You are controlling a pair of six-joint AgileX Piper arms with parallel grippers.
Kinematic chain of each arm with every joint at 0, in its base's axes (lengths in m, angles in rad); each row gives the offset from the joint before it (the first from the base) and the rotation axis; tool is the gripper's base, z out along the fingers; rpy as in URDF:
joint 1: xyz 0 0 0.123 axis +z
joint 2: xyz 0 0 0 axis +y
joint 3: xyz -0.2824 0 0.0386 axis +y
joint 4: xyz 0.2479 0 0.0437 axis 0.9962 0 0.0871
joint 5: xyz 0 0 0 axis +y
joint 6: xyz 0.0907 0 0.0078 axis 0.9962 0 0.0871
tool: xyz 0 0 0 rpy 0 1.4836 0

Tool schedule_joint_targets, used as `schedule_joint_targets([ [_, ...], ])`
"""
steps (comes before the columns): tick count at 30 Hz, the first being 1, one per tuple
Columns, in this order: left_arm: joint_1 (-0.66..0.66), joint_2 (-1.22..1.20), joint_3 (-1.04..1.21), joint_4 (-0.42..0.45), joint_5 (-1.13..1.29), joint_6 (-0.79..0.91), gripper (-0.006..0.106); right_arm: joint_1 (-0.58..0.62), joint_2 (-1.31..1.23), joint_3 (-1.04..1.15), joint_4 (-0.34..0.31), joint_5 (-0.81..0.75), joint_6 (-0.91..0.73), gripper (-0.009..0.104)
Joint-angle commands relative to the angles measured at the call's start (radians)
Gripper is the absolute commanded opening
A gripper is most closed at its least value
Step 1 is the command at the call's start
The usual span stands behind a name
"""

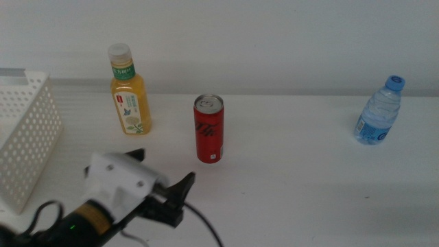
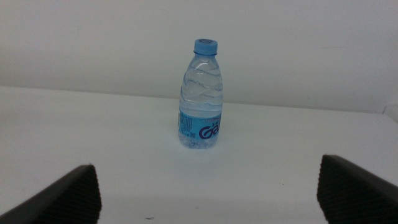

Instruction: Use arms to grab the bottles and put them into the dustbin to the left of the table.

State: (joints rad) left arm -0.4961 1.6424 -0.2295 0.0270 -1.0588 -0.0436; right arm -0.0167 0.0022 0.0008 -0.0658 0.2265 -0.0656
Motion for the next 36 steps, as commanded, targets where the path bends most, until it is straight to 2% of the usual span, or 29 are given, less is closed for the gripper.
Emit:
schedule_joint_targets([
  [1, -0.004, 0.051, -0.066, 0.029, 0.026, -0.019, 0.094, -0.004, -0.038, 0.038, -0.005, -0.008, -0.003, 0.093],
  [7, -0.004, 0.169, -0.203, 0.087, 0.026, -0.047, 0.094, -0.004, -0.038, 0.038, -0.005, -0.008, -0.003, 0.093],
  [36, -0.004, 0.444, -0.583, 0.078, 0.106, -0.146, 0.094, -0.004, -0.038, 0.038, -0.005, -0.008, -0.003, 0.093],
])
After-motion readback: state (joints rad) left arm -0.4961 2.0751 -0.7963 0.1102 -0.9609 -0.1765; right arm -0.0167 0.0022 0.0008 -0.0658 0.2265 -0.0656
